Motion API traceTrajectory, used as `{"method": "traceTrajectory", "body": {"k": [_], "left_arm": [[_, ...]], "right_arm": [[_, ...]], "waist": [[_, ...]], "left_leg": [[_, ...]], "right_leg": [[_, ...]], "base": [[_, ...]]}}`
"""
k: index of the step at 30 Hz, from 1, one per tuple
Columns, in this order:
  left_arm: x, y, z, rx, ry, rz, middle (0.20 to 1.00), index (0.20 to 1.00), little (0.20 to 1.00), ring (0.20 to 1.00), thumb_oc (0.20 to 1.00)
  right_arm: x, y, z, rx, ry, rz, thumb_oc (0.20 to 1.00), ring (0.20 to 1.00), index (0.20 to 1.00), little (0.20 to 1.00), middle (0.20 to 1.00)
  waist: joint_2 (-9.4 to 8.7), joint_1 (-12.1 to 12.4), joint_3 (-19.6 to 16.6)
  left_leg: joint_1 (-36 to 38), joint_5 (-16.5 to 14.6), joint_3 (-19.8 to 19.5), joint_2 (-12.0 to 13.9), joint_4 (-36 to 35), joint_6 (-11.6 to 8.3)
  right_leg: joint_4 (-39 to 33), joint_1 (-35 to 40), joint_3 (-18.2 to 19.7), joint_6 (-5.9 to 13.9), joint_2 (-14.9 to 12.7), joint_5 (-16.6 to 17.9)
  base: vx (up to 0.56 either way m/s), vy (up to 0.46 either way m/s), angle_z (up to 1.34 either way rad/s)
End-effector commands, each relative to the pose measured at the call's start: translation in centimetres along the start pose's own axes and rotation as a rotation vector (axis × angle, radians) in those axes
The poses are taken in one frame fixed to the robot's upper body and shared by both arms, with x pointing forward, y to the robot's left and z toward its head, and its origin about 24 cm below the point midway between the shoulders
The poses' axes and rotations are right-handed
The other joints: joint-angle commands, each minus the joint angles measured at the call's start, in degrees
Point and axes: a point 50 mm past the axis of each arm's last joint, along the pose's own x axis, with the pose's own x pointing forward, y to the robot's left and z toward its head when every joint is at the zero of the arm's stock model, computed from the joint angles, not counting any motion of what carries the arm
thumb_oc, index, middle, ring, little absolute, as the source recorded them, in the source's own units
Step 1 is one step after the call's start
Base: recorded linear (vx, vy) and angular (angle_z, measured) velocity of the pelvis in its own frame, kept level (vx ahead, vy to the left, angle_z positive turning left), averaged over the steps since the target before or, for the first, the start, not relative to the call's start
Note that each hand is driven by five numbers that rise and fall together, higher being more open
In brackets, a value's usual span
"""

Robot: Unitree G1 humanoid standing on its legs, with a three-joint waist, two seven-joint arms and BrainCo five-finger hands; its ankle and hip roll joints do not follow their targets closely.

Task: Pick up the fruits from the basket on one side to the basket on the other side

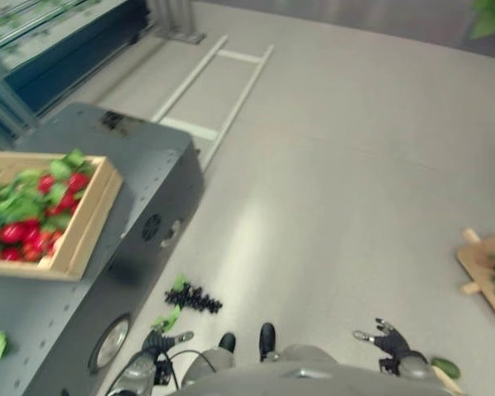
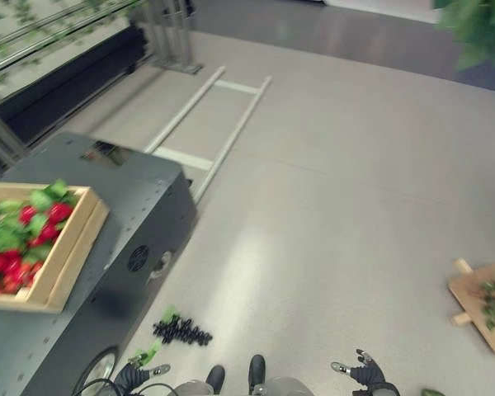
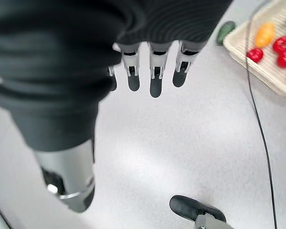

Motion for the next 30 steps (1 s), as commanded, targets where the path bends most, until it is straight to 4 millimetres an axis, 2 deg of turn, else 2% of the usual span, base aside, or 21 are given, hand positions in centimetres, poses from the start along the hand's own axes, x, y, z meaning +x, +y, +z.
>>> {"method": "traceTrajectory", "body": {"k": [1, 4, 6, 9, 10, 11, 13, 14, 15, 19, 24, 26, 28, 30], "left_arm": [[0.2, 0.9, 1.4, 0.000, -0.059, 0.045, 1.000, 1.000, 1.000, 1.000, 1.000], [0.1, 1.1, 1.1, 0.005, -0.053, 0.045, 1.000, 1.000, 1.000, 1.000, 1.000], [0.1, 1.5, 0.9, -0.007, -0.046, 0.055, 1.000, 1.000, 1.000, 1.000, 1.000], [0.2, 1.5, 1.5, -0.011, -0.065, 0.062, 1.000, 1.000, 1.000, 1.000, 1.000], [0.3, 1.5, 1.9, -0.012, -0.078, 0.064, 1.000, 1.000, 1.000, 1.000, 1.000], [0.5, 1.4, 2.7, -0.013, -0.105, 0.061, 1.000, 1.000, 1.000, 1.000, 1.000], [0.5, 1.4, 3.1, -0.005, -0.119, 0.057, 1.000, 1.000, 1.000, 1.000, 1.000], [0.5, 1.4, 3.5, 0.002, -0.140, 0.051, 1.000, 1.000, 1.000, 1.000, 1.000], [0.5, 1.4, 3.5, 0.002, -0.140, 0.051, 1.000, 1.000, 1.000, 1.000, 1.000], [0.5, 2.2, 3.6, -0.010, -0.149, 0.061, 1.000, 1.000, 1.000, 1.000, 1.000], [0.3, 3.4, 3.2, 0.017, -0.137, 0.086, 1.000, 1.000, 1.000, 1.000, 1.000], [0.3, 3.7, 3.2, 0.026, -0.136, 0.092, 1.000, 1.000, 1.000, 1.000, 1.000], [0.3, 3.8, 3.4, 0.028, -0.146, 0.093, 1.000, 1.000, 1.000, 1.000, 1.000], [0.3, 3.9, 3.6, 0.038, -0.153, 0.093, 1.000, 1.000, 1.000, 1.000, 1.000]], "right_arm": [[0.0, -1.7, 0.8, 0.026, -0.047, -0.072, 1.000, 1.000, 1.000, 1.000, 1.000], [0.0, -1.8, 0.5, 0.026, -0.034, -0.081, 1.000, 1.000, 1.000, 1.000, 1.000], [0.1, -1.8, 0.7, 0.020, -0.039, -0.078, 1.000, 1.000, 1.000, 1.000, 1.000], [0.1, -1.9, 1.0, 0.021, -0.046, -0.085, 1.000, 1.000, 1.000, 1.000, 1.000], [0.2, -2.0, 1.2, 0.024, -0.057, -0.088, 1.000, 1.000, 1.000, 1.000, 1.000], [0.1, -2.2, 1.1, 0.027, -0.051, -0.101, 1.000, 1.000, 1.000, 1.000, 1.000], [0.1, -2.3, 1.1, 0.031, -0.048, -0.105, 1.000, 1.000, 1.000, 1.000, 1.000], [0.1, -2.4, 0.8, 0.034, -0.029, -0.110, 1.000, 1.000, 1.000, 1.000, 1.000], [0.1, -2.4, 0.8, 0.034, -0.029, -0.110, 1.000, 1.000, 1.000, 1.000, 1.000], [0.1, -2.2, 0.2, 0.060, 0.002, -0.120, 1.000, 1.000, 1.000, 1.000, 1.000], [0.3, -1.5, 0.4, 0.075, 0.009, -0.108, 1.000, 1.000, 1.000, 1.000, 1.000], [0.3, -1.4, 0.3, 0.072, 0.014, -0.104, 1.000, 1.000, 1.000, 1.000, 1.000], [0.3, -1.5, 0.7, 0.070, 0.002, -0.103, 1.000, 1.000, 1.000, 1.000, 1.000], [0.4, -1.5, 0.8, 0.070, -0.004, -0.103, 1.000, 1.000, 1.000, 1.000, 1.000]], "waist": [[-0.25, -0.7, 0.9], [-0.92, -0.8, 0.6], [-1.22, -1.4, 0.3], [-0.83, -1.9, -0.2], [-0.80, -2.3, -0.2], [-0.33, -2.7, 0.3], [-0.17, -2.8, 0.7], [0.03, -2.4, 1.2], [0.02, -2.4, 1.2], [-1.13, -0.8, 2.3], [-3.58, 1.4, 2.6], [-3.96, 2.3, 2.3], [-3.82, 2.9, 1.9], [-3.49, 3.0, 1.8]], "left_leg": [[1.3, 1.5, 10.5, 2.6, -0.9, -0.33], [3.3, -1.3, 11.2, 4.3, 1.4, -0.40], [6.1, -2.3, 12.6, 8.0, 1.6, -0.90], [9.1, -0.4, 15.1, 13.3, -2.0, -2.23], [9.1, 1.0, 17.2, 15.8, -2.7, -2.89], [8.7, 3.7, 19.9, 18.9, -3.1, -4.11], [8.3, 4.4, 20.6, 19.4, -2.6, -4.48], [8.9, 2.1, 20.8, 19.0, -2.4, -4.53], [8.8, 2.0, 20.8, 19.0, -2.3, -4.52], [6.6, 0.0, 22.3, 17.9, -1.0, -3.70], [4.6, -3.1, 21.0, 12.9, 0.6, -1.36], [3.8, -3.8, 20.0, 10.8, 0.9, -0.61], [3.0, -4.0, 17.9, 8.0, 0.4, 0.52], [3.3, -4.1, 17.2, 7.3, -0.2, 1.02]], "right_leg": [[6.8, 1.2, 7.2, 10.72, -3.4, -6.5], [7.5, 1.0, 5.0, 10.45, -4.5, -6.8], [8.6, 0.6, 3.0, 10.17, -5.2, -7.6], [9.4, 0.0, -0.1, 10.19, -6.0, -8.1], [9.6, -0.3, -1.2, 10.46, -6.7, -7.9], [10.5, -1.0, -3.1, 10.75, -8.2, -7.6], [10.8, -1.3, -4.0, 10.97, -9.0, -7.2], [12.2, -1.7, -5.2, 11.62, -10.5, -6.9], [12.2, -1.7, -5.2, 11.64, -10.5, -6.9], [13.5, -1.7, -6.9, 13.99, -14.6, -4.2], [11.7, -0.5, -7.2, 17.59, -19.7, 2.3], [10.3, 0.5, -7.5, 18.44, -21.2, 3.9], [10.3, 0.8, -7.0, 18.54, -22.7, 5.3], [11.2, 0.5, -6.2, 18.19, -23.0, 5.0]], "base": [[-0.09, -0.046, 0.93], [-0.07, -0.017, 0.38], [-0.06, 0.031, 0.50], [-0.06, 0.097, 0.55], [-0.11, 0.278, 0.93], [-0.09, 0.231, 0.91], [-0.06, 0.256, 0.98], [-0.04, 0.266, 0.76], [-0.03, 0.272, 0.63], [0.00, 0.297, 0.65], [0.04, 0.342, 0.49], [0.07, 0.305, 0.17], [0.09, 0.324, 0.30], [0.09, 0.254, 0.51]]}}
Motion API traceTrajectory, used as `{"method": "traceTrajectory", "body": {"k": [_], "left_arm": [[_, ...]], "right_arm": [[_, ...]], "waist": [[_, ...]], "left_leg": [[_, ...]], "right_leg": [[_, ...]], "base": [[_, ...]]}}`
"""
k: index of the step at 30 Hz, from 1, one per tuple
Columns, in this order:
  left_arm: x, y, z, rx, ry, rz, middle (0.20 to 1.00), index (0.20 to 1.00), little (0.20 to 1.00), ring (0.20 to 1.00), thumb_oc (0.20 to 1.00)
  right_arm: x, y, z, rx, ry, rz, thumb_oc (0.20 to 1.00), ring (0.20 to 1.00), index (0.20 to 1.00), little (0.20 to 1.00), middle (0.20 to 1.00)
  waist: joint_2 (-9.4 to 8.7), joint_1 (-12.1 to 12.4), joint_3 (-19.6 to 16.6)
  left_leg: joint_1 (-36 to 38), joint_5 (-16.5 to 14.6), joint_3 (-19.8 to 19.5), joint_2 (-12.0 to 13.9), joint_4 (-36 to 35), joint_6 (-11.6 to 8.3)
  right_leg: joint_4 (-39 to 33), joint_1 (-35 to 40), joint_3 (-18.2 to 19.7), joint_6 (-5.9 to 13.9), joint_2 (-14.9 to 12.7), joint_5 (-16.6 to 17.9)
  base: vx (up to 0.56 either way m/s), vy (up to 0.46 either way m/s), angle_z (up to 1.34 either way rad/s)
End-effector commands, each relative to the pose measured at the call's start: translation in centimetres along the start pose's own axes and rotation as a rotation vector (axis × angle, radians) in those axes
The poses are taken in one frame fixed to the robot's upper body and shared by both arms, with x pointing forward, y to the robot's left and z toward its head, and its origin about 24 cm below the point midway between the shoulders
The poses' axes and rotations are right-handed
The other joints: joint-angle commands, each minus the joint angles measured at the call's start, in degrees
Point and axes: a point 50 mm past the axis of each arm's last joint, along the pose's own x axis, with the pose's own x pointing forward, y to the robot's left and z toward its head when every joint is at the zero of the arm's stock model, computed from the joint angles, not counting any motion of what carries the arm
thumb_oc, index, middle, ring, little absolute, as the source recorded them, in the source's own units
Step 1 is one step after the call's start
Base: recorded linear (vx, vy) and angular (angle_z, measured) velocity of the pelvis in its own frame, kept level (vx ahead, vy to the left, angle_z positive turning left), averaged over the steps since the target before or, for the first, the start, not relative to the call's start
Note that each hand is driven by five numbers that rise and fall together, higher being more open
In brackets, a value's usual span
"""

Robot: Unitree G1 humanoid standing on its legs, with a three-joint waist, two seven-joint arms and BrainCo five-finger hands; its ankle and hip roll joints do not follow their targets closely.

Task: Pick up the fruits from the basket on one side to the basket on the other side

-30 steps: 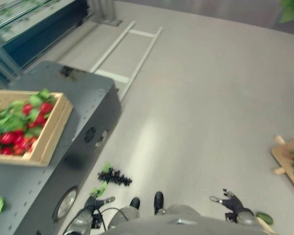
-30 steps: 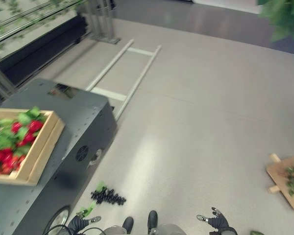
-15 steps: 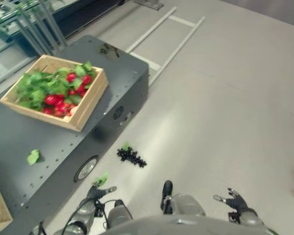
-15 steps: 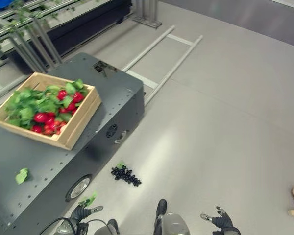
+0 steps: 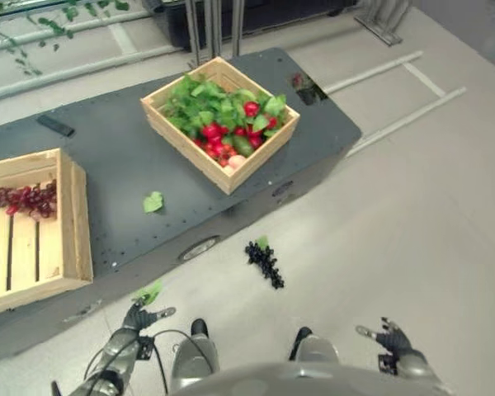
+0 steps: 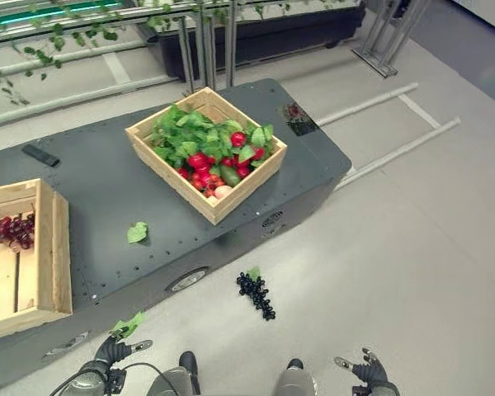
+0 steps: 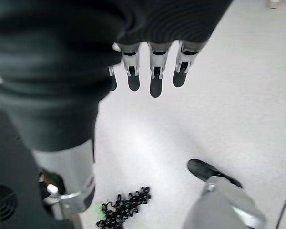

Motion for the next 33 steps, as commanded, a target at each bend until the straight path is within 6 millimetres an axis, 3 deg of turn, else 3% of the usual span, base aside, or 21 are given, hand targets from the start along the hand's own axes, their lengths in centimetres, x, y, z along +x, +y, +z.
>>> {"method": "traceTrajectory", "body": {"k": [1, 3, 4, 5, 9, 10, 13, 15, 17, 27, 29, 30, 31, 33], "left_arm": [[0.1, -0.6, 1.1, 0.019, -0.065, -0.016, 1.000, 1.000, 1.000, 1.000, 1.000], [0.0, -0.6, 0.9, 0.035, -0.066, -0.022, 1.000, 1.000, 1.000, 1.000, 1.000], [0.0, -0.6, 0.9, 0.038, -0.064, -0.025, 1.000, 1.000, 1.000, 1.000, 1.000], [0.0, -0.6, 0.9, 0.042, -0.066, -0.029, 1.000, 1.000, 1.000, 1.000, 1.000], [0.1, -0.8, 1.2, 0.041, -0.073, -0.036, 1.000, 1.000, 1.000, 1.000, 1.000], [0.1, -1.0, 1.4, 0.047, -0.082, -0.044, 1.000, 1.000, 1.000, 1.000, 1.000], [0.3, -1.5, 2.0, 0.044, -0.100, -0.056, 1.000, 1.000, 1.000, 1.000, 1.000], [0.2, -1.7, 2.0, 0.037, -0.105, -0.057, 1.000, 1.000, 1.000, 1.000, 1.000], [0.2, -2.2, 2.2, 0.054, -0.118, -0.086, 1.000, 1.000, 1.000, 1.000, 1.000], [0.2, -1.8, 1.3, 0.029, -0.067, -0.051, 1.000, 1.000, 1.000, 1.000, 1.000], [0.2, -2.0, 1.5, 0.029, -0.077, -0.053, 1.000, 1.000, 1.000, 1.000, 1.000], [0.3, -2.0, 1.9, 0.025, -0.086, -0.048, 1.000, 1.000, 1.000, 1.000, 1.000], [0.4, -1.9, 2.2, 0.010, -0.092, -0.041, 1.000, 1.000, 1.000, 1.000, 1.000], [0.4, -1.6, 2.1, 0.001, -0.086, -0.020, 1.000, 1.000, 1.000, 1.000, 1.000]], "right_arm": [[0.3, -2.1, 1.6, -0.029, -0.060, -0.045, 1.000, 1.000, 1.000, 1.000, 1.000], [0.3, -1.8, 1.8, -0.048, -0.067, -0.026, 1.000, 1.000, 1.000, 1.000, 1.000], [0.3, -1.6, 1.9, -0.051, -0.073, -0.018, 1.000, 1.000, 1.000, 1.000, 1.000], [0.3, -1.6, 1.9, -0.051, -0.077, -0.014, 1.000, 1.000, 1.000, 1.000, 1.000], [0.3, -1.3, 2.4, -0.074, -0.100, 0.010, 1.000, 1.000, 1.000, 1.000, 1.000], [0.2, -1.3, 1.9, -0.080, -0.091, 0.014, 1.000, 1.000, 1.000, 1.000, 1.000], [0.0, -1.6, 0.7, -0.091, -0.046, 0.014, 1.000, 1.000, 1.000, 1.000, 1.000], [-0.2, -1.9, -0.2, -0.108, -0.016, 0.010, 1.000, 1.000, 1.000, 1.000, 1.000], [-0.3, -2.4, -0.8, -0.119, 0.004, 0.000, 1.000, 1.000, 1.000, 1.000, 1.000], [-0.4, -2.3, -0.9, -0.110, -0.002, 0.004, 1.000, 1.000, 1.000, 1.000, 1.000], [-0.4, -2.7, -0.9, -0.105, 0.000, -0.010, 1.000, 1.000, 1.000, 1.000, 1.000], [-0.4, -2.9, -0.7, -0.106, -0.005, -0.014, 1.000, 1.000, 1.000, 1.000, 1.000], [-0.3, -3.0, -0.4, -0.106, -0.009, -0.022, 1.000, 1.000, 1.000, 1.000, 1.000], [-0.1, -3.0, 0.4, -0.101, -0.033, -0.030, 1.000, 1.000, 1.000, 1.000, 1.000]], "waist": [[3.30, -0.5, 1.3], [4.51, -0.6, 1.4], [4.82, -1.0, 1.0], [5.17, -1.8, 0.8], [4.63, -3.4, 1.0], [4.18, -3.9, 1.0], [4.18, -4.0, 1.2], [4.29, -3.5, 0.9], [4.87, -3.8, 0.8], [4.67, -3.6, 0.5], [4.66, -4.7, 0.8], [4.49, -5.9, 1.3], [4.31, -6.2, 1.5], [4.26, -5.2, 2.0]], "left_leg": [[1.1, 0.6, -3.6, 0.9, -4.1, -0.54], [2.6, 0.7, -4.4, 0.3, -5.6, 0.27], [3.1, 1.1, -4.9, 0.0, -6.7, 0.56], [4.1, 1.3, -5.7, -0.2, -8.0, 0.68], [5.8, 1.6, -8.8, -1.9, -9.0, 0.78], [5.5, 1.5, -9.5, -2.8, -8.5, 0.80], [5.1, 1.8, -12.4, -3.7, -8.5, 0.58], [5.3, 1.8, -12.8, -3.8, -8.1, 0.16], [4.6, 2.1, -14.5, -3.9, -8.0, 0.01], [3.1, 2.5, -18.0, -4.4, -6.3, -0.76], [1.3, 2.2, -11.4, -3.1, -3.2, -1.68], [0.5, 2.5, -3.7, 0.2, -1.5, -2.09], [-0.1, 2.5, 0.2, 3.6, 0.1, -2.05], [-1.3, 4.0, -2.9, 6.4, -0.4, -3.52]], "right_leg": [[1.5, -1.9, 4.0, 4.94, 1.3, 1.0], [3.6, -2.7, 6.3, 4.17, 3.1, -0.9], [3.3, -3.4, 8.1, 3.50, 5.1, -2.4], [1.8, -4.4, 11.5, 2.56, 9.0, -5.9], [-3.3, -7.5, 18.3, 2.22, 16.5, -6.6], [-3.8, -7.1, 20.6, 1.84, 17.9, -7.2], [-2.5, -6.0, 22.7, 1.53, 19.3, -8.4], [-2.9, -5.2, 20.8, 1.40, 18.9, -8.5], [-2.4, -5.1, 21.3, 0.94, 19.6, -9.3], [-2.0, -3.8, 17.6, -0.12, 19.7, -11.0], [-3.0, -3.0, 16.0, -0.30, 18.6, -11.0], [-3.8, -2.2, 14.9, -0.03, 17.7, -11.2], [-3.7, -2.4, 14.2, -0.12, 17.0, -11.3], [-3.4, -2.1, 14.3, 0.13, 16.5, -11.6]], "base": [[0.12, 0.288, 0.47], [0.14, 0.294, 0.36], [0.16, 0.185, 0.31], [0.19, 0.121, 0.25], [0.18, 0.005, 0.33], [0.13, -0.042, 0.97], [0.05, -0.123, 0.98], [0.07, -0.113, 0.64], [0.06, -0.114, 0.15], [0.04, -0.082, 0.41], [-0.05, 0.033, 0.60], [-0.07, 0.102, 1.28], [-0.07, 0.121, 1.22], [0.01, 0.134, 0.79]]}}
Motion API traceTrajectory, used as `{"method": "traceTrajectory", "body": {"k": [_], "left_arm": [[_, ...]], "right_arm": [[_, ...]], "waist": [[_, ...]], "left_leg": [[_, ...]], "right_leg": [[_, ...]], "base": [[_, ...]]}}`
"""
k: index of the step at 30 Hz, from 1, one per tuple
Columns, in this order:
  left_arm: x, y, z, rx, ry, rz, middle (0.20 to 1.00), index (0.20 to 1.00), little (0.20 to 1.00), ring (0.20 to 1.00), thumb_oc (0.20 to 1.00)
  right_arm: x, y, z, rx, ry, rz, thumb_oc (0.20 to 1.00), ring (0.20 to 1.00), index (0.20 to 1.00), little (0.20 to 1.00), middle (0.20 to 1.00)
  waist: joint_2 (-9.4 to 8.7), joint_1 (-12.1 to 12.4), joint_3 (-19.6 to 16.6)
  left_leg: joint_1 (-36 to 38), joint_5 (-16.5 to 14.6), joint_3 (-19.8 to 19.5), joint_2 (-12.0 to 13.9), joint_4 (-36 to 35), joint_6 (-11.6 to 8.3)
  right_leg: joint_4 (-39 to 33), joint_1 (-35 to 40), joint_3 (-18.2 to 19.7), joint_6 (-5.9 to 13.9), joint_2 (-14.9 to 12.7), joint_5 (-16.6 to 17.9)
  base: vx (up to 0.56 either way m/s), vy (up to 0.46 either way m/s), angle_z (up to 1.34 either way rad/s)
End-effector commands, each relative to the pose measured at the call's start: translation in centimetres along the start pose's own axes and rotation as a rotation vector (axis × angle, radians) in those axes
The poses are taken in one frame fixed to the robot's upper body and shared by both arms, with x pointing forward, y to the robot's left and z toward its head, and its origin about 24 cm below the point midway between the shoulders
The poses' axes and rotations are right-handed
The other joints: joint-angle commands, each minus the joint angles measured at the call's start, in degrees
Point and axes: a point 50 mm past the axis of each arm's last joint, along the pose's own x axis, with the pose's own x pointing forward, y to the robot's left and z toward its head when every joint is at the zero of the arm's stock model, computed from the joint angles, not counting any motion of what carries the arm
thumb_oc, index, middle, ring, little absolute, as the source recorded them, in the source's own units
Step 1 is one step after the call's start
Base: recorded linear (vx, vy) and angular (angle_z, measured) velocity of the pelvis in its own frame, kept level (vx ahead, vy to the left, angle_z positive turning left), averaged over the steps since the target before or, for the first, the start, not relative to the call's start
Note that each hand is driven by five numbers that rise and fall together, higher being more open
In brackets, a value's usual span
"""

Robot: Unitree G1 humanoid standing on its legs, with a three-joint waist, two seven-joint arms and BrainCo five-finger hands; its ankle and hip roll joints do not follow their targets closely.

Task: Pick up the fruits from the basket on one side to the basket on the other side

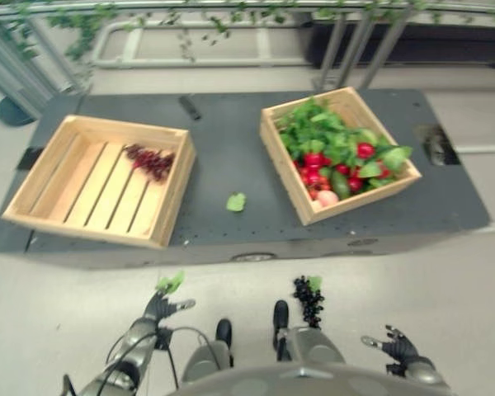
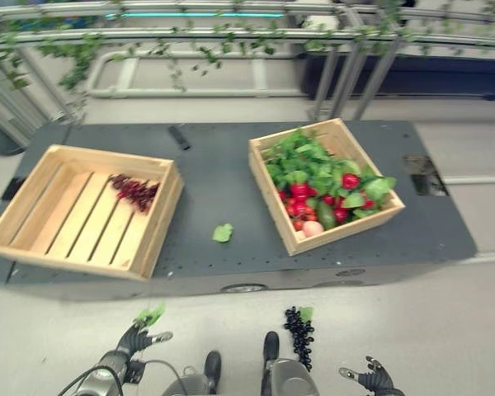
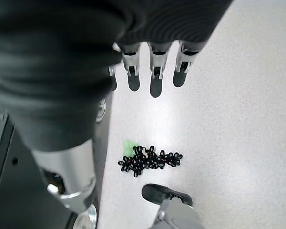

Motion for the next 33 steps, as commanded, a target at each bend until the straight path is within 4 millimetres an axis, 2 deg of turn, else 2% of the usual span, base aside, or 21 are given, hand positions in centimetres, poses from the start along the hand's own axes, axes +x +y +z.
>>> {"method": "traceTrajectory", "body": {"k": [1, 3, 5, 8, 10, 13, 20, 27, 33], "left_arm": [[-0.6, 1.5, -1.4, -0.024, 0.029, 0.073, 1.000, 1.000, 1.000, 1.000, 1.000], [-0.8, 1.7, -2.0, -0.025, 0.055, 0.080, 1.000, 1.000, 1.000, 1.000, 1.000], [-0.9, 1.7, -2.3, -0.019, 0.070, 0.072, 1.000, 1.000, 1.000, 1.000, 1.000], [-0.7, 2.0, -1.8, 0.031, 0.054, 0.054, 1.000, 1.000, 1.000, 1.000, 1.000], [-0.6, 2.4, -1.6, 0.030, 0.050, 0.073, 1.000, 1.000, 1.000, 1.000, 1.000], [-0.5, 3.2, -1.3, 0.007, 0.052, 0.111, 1.000, 1.000, 1.000, 1.000, 1.000], [-0.5, 2.8, -1.6, -0.007, 0.063, 0.107, 1.000, 1.000, 1.000, 1.000, 1.000], [-0.7, 2.3, -2.1, -0.004, 0.080, 0.096, 1.000, 1.000, 1.000, 1.000, 1.000], [-0.7, 1.6, -2.3, 0.003, 0.083, 0.072, 1.000, 1.000, 1.000, 1.000, 1.000]], "right_arm": [[0.0, -2.0, 0.8, -0.018, -0.042, -0.065, 1.000, 1.000, 1.000, 1.000, 1.000], [0.1, -2.1, 0.9, -0.026, -0.046, -0.060, 1.000, 1.000, 1.000, 1.000, 1.000], [0.0, -2.4, 0.5, -0.032, -0.021, -0.074, 1.000, 1.000, 1.000, 1.000, 1.000], [0.4, -2.9, 2.0, -0.010, -0.060, -0.103, 1.000, 1.000, 1.000, 1.000, 1.000], [0.4, -2.5, 2.2, -0.023, -0.066, -0.086, 1.000, 1.000, 1.000, 1.000, 1.000], [0.6, -1.3, 2.7, -0.026, -0.081, -0.053, 1.000, 1.000, 1.000, 1.000, 1.000], [0.5, -0.3, 2.3, -0.034, -0.065, -0.024, 1.000, 1.000, 1.000, 1.000, 1.000], [0.4, -0.2, 1.4, -0.025, -0.038, -0.025, 1.000, 1.000, 1.000, 1.000, 1.000], [0.3, 0.1, 1.2, -0.019, -0.031, -0.018, 1.000, 1.000, 1.000, 1.000, 1.000]], "waist": [[-0.51, 1.4, -1.1], [-0.24, 1.8, -1.2], [0.31, 1.9, -1.3], [0.42, 2.3, -0.9], [0.29, 2.7, -1.0], [-0.06, 3.3, -1.1], [-0.67, 3.9, -2.3], [-1.53, 3.9, -3.3], [-1.12, 3.8, -3.4]], "left_leg": [[-0.7, 3.4, -5.1, 4.7, -0.4, -0.29], [0.5, 3.8, -7.6, 5.2, -2.3, -0.68], [1.7, 3.6, -7.0, 4.4, -4.8, -0.19], [2.1, 4.1, -6.4, 2.9, -7.9, 1.23], [2.6, 4.2, -6.1, 1.9, -8.8, 1.86], [2.9, 4.5, -6.7, 0.4, -10.1, 2.69], [3.8, 4.8, -6.3, -0.7, -12.8, 3.19], [5.0, 4.7, -5.7, -0.6, -13.4, 2.94], [5.4, 4.7, -5.7, -0.2, -13.4, 2.57]], "right_leg": [[8.8, 0.4, 4.3, 7.22, -0.6, -6.6], [9.5, 0.5, 4.5, 8.09, -1.6, -6.4], [10.9, 0.4, 4.5, 9.02, -3.4, -6.1], [14.4, -2.0, 4.5, 11.00, -5.5, -4.0], [14.2, -2.2, 4.7, 11.82, -6.9, -2.1], [13.8, -1.9, 4.8, 12.18, -7.6, -0.8], [12.0, -0.9, 3.1, 12.58, -8.7, 0.2], [10.8, 0.2, 1.9, 12.89, -8.9, -0.3], [10.2, 0.9, 1.4, 12.77, -8.8, -0.9]], "base": [[0.08, 0.150, 0.11], [0.10, 0.207, -0.25], [0.07, 0.281, -0.14], [0.01, 0.287, 0.02], [0.03, 0.224, 0.17], [0.04, 0.146, 0.09], [0.02, 0.053, 0.07], [0.03, -0.012, -0.11], [0.02, -0.021, -0.03]]}}
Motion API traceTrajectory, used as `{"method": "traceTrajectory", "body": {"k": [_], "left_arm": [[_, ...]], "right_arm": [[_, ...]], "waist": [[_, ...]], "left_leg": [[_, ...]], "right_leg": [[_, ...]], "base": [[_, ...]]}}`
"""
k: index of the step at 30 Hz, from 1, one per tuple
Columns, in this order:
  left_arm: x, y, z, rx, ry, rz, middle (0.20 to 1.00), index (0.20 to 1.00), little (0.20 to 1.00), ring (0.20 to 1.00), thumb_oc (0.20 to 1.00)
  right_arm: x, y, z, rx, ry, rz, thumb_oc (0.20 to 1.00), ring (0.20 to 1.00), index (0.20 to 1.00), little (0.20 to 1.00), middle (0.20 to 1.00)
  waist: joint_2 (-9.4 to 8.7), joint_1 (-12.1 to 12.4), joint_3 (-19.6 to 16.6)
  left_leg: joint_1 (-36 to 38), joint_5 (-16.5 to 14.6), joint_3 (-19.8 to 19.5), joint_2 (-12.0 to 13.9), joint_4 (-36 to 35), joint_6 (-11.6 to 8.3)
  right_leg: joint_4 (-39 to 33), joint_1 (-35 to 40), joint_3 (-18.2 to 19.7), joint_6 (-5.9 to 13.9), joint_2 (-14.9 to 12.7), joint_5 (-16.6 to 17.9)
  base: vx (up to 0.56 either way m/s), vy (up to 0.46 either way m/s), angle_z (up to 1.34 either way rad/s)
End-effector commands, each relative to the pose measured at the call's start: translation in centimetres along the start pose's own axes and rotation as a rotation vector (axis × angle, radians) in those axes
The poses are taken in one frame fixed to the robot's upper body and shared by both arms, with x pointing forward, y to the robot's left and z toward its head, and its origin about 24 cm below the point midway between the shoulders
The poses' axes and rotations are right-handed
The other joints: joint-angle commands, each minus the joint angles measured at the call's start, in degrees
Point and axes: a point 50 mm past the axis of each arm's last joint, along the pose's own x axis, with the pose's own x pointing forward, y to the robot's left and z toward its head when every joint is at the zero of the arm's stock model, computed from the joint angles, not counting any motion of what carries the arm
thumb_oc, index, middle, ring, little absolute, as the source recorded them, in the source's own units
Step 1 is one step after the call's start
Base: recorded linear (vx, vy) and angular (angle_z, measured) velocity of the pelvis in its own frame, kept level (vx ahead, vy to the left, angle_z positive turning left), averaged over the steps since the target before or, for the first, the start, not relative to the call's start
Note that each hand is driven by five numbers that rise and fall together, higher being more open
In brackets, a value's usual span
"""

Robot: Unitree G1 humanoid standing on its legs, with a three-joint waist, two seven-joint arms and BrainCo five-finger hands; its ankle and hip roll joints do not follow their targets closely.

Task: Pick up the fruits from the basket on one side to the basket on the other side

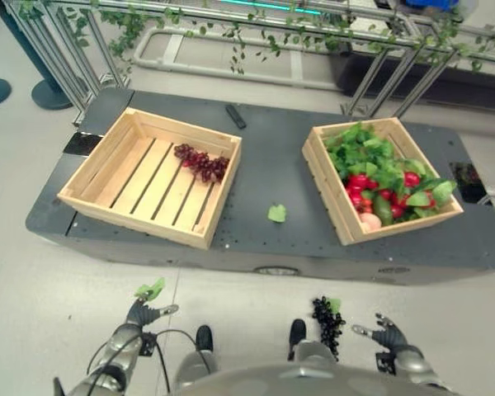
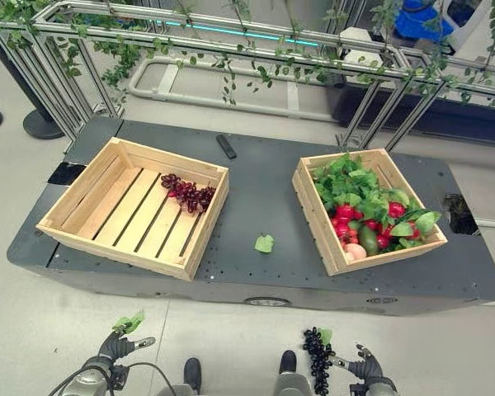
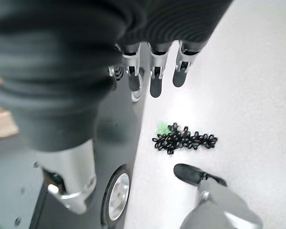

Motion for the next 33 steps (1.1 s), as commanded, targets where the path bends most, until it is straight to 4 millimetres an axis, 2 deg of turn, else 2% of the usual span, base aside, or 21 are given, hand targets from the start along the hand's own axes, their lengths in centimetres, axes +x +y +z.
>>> {"method": "traceTrajectory", "body": {"k": [1, 20, 33], "left_arm": [[0.2, -0.3, 0.7, -0.009, -0.020, 0.002, 1.000, 1.000, 1.000, 1.000, 1.000], [-0.1, -2.4, -0.2, 0.007, 0.012, -0.066, 1.000, 1.000, 1.000, 1.000, 1.000], [-0.2, -2.6, -0.3, 0.023, 0.012, -0.077, 1.000, 1.000, 1.000, 1.000, 1.000]], "right_arm": [[0.4, -1.0, 1.4, -0.023, -0.041, -0.024, 1.000, 1.000, 1.000, 1.000, 1.000], [0.3, -0.2, 1.4, -0.045, -0.046, 0.007, 1.000, 1.000, 1.000, 1.000, 1.000], [0.3, 0.0, 1.5, -0.052, -0.049, 0.017, 1.000, 1.000, 1.000, 1.000, 1.000]], "waist": [[1.99, -0.2, 2.5], [2.89, -0.7, 1.1], [3.16, -0.6, 0.7]], "left_leg": [[-0.6, -0.6, -0.9, 0.9, 0.4, 0.20], [1.0, -0.8, 0.0, 1.1, -0.1, -0.35], [1.7, -0.9, 0.4, 1.3, -0.2, -0.46]], "right_leg": [[8.1, 0.7, 1.2, 2.68, -0.9, -1.7], [4.8, 2.9, 1.3, 2.37, -0.5, -2.0], [3.6, 3.9, 1.4, 2.31, -0.4, -2.2]], "base": [[0.03, -0.033, 0.03], [0.01, -0.007, 0.00], [0.00, 0.000, 0.00]]}}
